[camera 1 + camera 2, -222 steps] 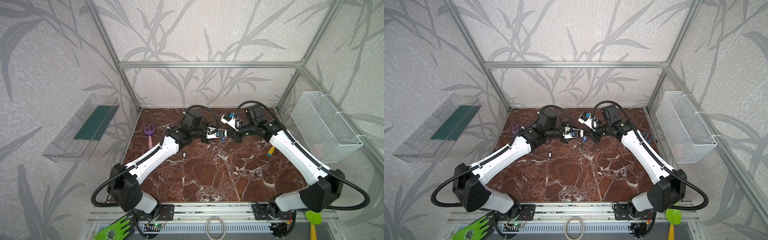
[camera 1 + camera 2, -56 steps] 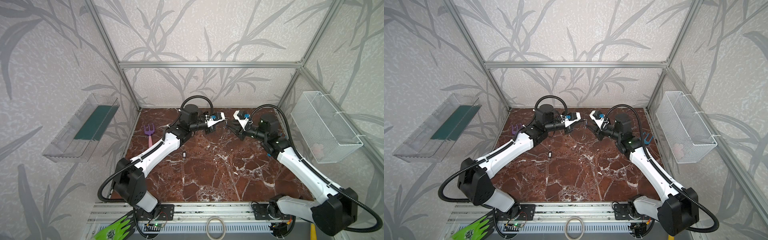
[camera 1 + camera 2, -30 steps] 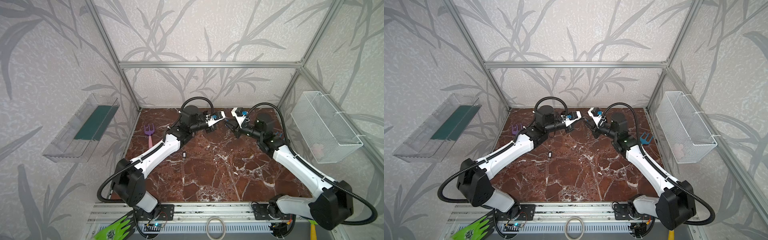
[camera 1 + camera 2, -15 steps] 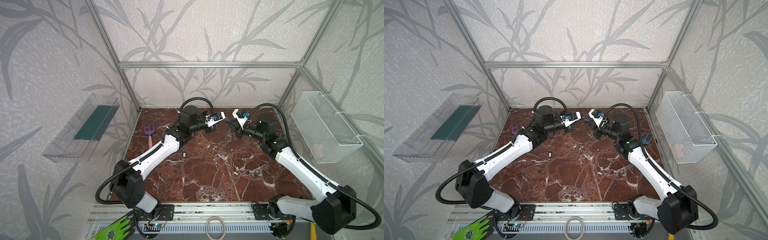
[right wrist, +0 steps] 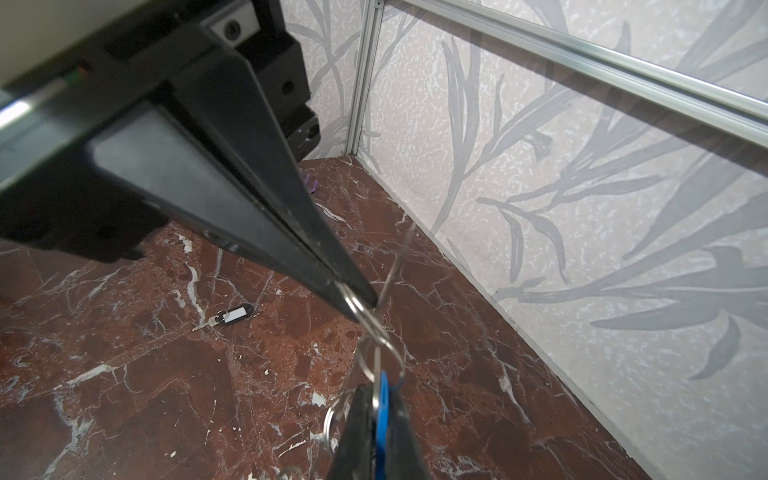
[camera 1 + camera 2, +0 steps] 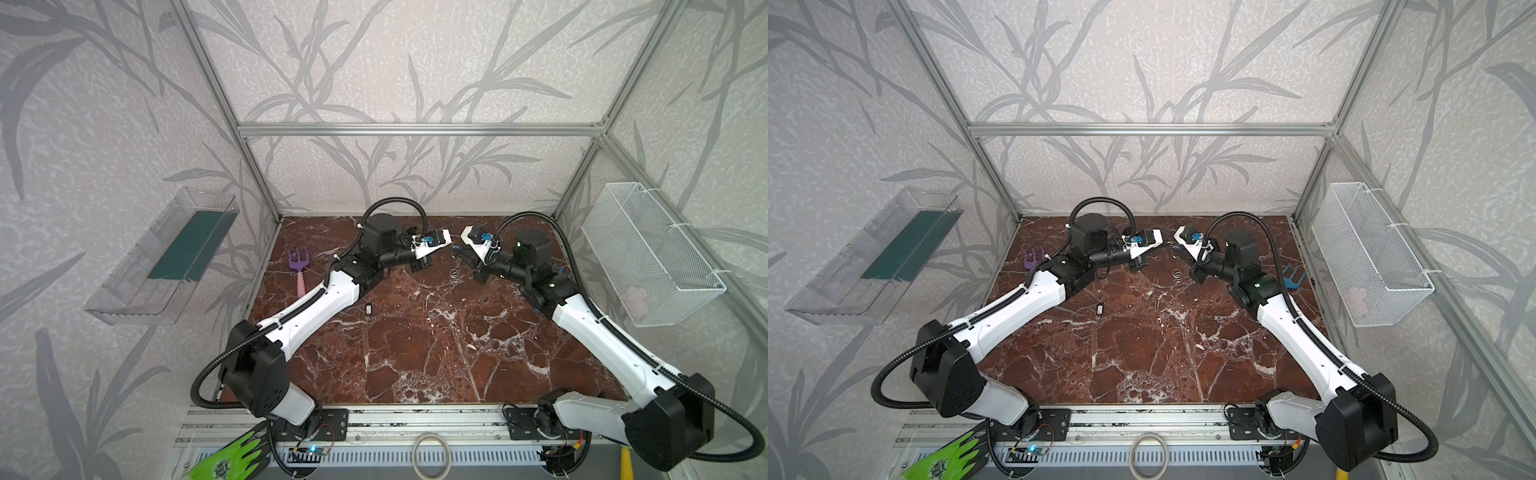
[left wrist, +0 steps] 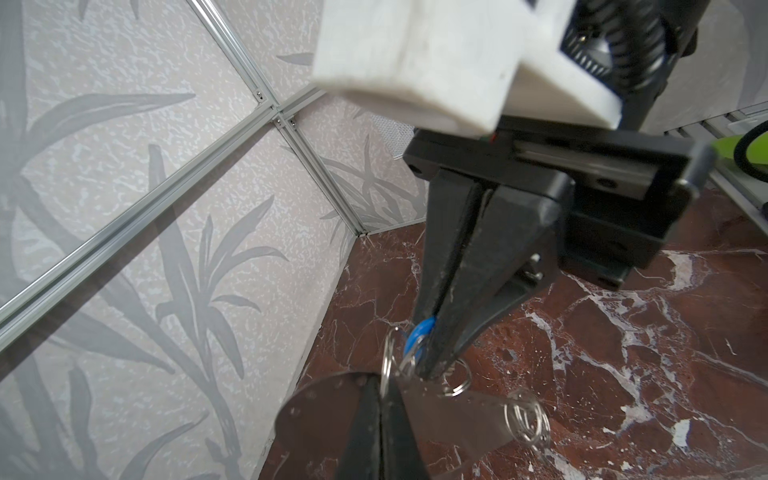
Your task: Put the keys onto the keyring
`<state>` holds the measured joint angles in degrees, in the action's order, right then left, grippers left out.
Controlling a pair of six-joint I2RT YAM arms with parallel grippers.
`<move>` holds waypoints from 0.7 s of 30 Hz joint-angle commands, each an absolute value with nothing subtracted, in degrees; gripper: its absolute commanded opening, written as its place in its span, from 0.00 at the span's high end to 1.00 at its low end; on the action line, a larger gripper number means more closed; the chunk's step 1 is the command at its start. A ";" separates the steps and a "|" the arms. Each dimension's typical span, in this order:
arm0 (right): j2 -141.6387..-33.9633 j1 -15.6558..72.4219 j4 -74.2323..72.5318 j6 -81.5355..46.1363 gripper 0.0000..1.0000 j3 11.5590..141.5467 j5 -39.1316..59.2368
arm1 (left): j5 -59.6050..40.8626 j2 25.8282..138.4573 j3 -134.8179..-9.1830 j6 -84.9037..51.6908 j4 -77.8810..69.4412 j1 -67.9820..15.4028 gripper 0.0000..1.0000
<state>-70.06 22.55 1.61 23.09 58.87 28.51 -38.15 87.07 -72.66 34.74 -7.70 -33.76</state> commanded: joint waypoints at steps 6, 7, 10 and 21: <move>-69.87 22.15 3.62 26.68 0.99 60.50 29.84 | -47.76 85.32 -71.84 27.30 -15.61 -32.51 1.00; -69.94 22.15 3.61 27.00 0.99 60.44 30.50 | -48.44 85.43 -71.71 26.33 -16.68 -32.38 1.00; -70.26 22.15 3.10 27.33 0.98 60.17 32.71 | -51.23 85.89 -70.61 22.36 -21.85 -31.78 1.00; -73.93 20.10 3.87 25.82 0.84 63.29 42.25 | -58.42 88.19 -69.97 14.00 -30.20 -31.03 1.00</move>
